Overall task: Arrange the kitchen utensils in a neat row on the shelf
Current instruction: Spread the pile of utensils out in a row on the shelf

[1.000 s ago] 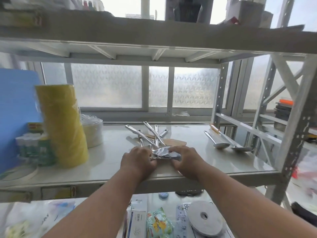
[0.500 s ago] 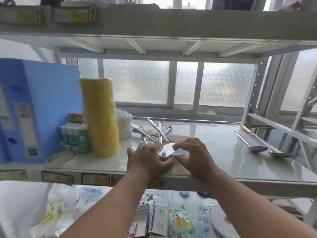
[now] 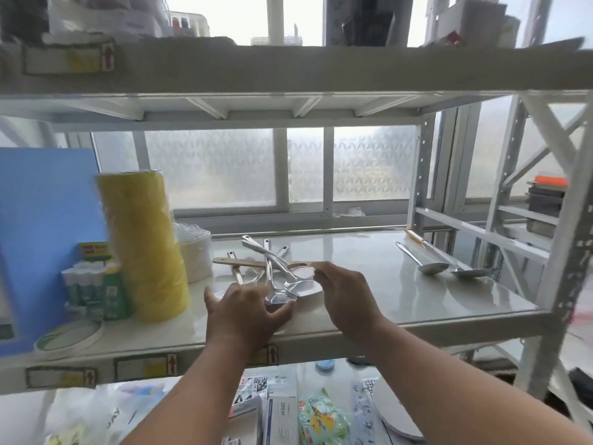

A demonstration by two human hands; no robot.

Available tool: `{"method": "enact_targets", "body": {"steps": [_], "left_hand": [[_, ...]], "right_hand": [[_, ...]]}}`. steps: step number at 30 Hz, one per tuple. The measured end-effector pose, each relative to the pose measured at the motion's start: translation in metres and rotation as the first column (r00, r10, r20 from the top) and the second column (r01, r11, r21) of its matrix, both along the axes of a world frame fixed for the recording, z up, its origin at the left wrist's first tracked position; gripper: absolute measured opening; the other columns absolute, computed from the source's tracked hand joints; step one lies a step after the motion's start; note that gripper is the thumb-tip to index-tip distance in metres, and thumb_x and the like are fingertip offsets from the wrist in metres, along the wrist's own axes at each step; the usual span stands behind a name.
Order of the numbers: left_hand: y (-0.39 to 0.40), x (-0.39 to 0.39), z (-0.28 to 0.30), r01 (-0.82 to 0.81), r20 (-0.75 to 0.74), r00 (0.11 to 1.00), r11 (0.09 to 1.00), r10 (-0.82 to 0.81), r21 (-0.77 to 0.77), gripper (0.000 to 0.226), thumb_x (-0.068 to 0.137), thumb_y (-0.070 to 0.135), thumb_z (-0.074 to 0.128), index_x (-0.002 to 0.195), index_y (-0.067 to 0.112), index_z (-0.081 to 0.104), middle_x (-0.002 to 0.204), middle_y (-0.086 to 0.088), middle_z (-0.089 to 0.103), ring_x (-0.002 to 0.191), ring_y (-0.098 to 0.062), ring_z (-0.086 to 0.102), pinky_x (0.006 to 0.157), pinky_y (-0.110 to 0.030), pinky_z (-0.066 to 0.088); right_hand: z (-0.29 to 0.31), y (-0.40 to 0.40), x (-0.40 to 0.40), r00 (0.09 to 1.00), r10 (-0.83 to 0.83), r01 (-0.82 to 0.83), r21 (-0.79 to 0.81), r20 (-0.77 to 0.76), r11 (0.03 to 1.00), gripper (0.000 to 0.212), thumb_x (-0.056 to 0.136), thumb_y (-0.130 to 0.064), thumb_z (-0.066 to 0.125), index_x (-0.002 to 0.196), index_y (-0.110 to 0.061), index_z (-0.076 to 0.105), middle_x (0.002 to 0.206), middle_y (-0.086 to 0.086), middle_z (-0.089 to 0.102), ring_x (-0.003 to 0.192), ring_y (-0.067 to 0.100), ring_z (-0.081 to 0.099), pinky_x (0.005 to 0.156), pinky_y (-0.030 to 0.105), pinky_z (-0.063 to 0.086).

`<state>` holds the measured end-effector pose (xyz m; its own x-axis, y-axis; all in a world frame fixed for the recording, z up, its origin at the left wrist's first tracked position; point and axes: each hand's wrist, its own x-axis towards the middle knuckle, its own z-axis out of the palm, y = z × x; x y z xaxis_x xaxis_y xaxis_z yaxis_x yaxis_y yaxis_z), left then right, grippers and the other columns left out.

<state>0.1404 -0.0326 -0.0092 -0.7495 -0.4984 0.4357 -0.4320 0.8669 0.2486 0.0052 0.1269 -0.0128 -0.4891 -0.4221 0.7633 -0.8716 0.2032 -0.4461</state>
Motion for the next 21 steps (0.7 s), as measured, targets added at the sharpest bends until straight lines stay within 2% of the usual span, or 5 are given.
{"method": "enact_targets", "body": {"steps": [6, 12, 16, 19, 21], "left_hand": [[-0.009, -0.007, -0.005, -0.007, 0.021, 1.0, 1.0, 0.007, -0.005, 0.07, 0.082, 0.09, 0.033, 0.09, 0.033, 0.073, 0.099, 0.015, 0.069, 0.111, -0.013, 0.061, 0.117, -0.07, 0.021], [-0.011, -0.009, -0.007, -0.039, 0.034, 0.999, 0.999, 0.04, -0.034, 0.067, 0.081, 0.09, 0.033, 0.083, 0.036, 0.073, 0.09, 0.015, 0.066, 0.105, -0.012, 0.061, 0.112, -0.062, 0.028], [-0.009, -0.01, -0.005, -0.043, -0.006, 0.999, 0.998, 0.043, -0.036, 0.052, 0.086, 0.084, 0.047, 0.073, 0.039, 0.069, 0.08, 0.015, 0.059, 0.098, -0.015, 0.058, 0.108, -0.058, 0.032], [-0.008, -0.011, -0.006, -0.042, -0.015, 0.999, 0.999, 0.041, -0.034, 0.051, 0.087, 0.082, 0.049, 0.072, 0.038, 0.07, 0.08, 0.014, 0.061, 0.09, -0.015, 0.051, 0.104, -0.056, 0.034], [-0.009, -0.013, -0.008, -0.042, -0.019, 0.999, 0.998, 0.042, -0.038, 0.052, 0.086, 0.082, 0.049, 0.073, 0.037, 0.071, 0.079, 0.017, 0.062, 0.09, -0.015, 0.053, 0.1, -0.054, 0.033]], "right_hand": [[0.01, 0.042, -0.032, 0.982, -0.173, 0.17, -0.047, -0.075, 0.984, 0.028, 0.096, -0.002, 0.066, 0.117, -0.017, 0.077, 0.114, -0.002, 0.077, 0.107, 0.015, 0.073, 0.097, 0.031, 0.055], [-0.001, 0.093, -0.066, 0.901, -0.434, 0.424, 0.217, -0.001, 0.879, 0.048, 0.086, 0.009, 0.056, 0.118, -0.021, 0.077, 0.107, 0.003, 0.078, 0.103, 0.024, 0.071, 0.092, 0.035, 0.055], [-0.003, 0.1, -0.065, 0.875, -0.469, 0.433, 0.244, 0.118, 0.868, 0.038, 0.087, 0.004, 0.05, 0.106, -0.011, 0.079, 0.101, 0.014, 0.077, 0.102, 0.031, 0.07, 0.096, 0.037, 0.052], [0.003, 0.101, -0.064, 0.824, -0.536, 0.447, 0.37, 0.183, 0.814, 0.028, 0.088, -0.013, 0.053, 0.102, -0.01, 0.077, 0.108, 0.021, 0.073, 0.122, 0.04, 0.056, 0.1, 0.04, 0.049], [0.003, 0.101, -0.062, 0.806, -0.576, 0.477, 0.424, 0.138, 0.77, 0.03, 0.085, -0.02, 0.053, 0.103, -0.013, 0.075, 0.114, 0.013, 0.07, 0.131, 0.039, 0.046, 0.103, 0.044, 0.041]]}}
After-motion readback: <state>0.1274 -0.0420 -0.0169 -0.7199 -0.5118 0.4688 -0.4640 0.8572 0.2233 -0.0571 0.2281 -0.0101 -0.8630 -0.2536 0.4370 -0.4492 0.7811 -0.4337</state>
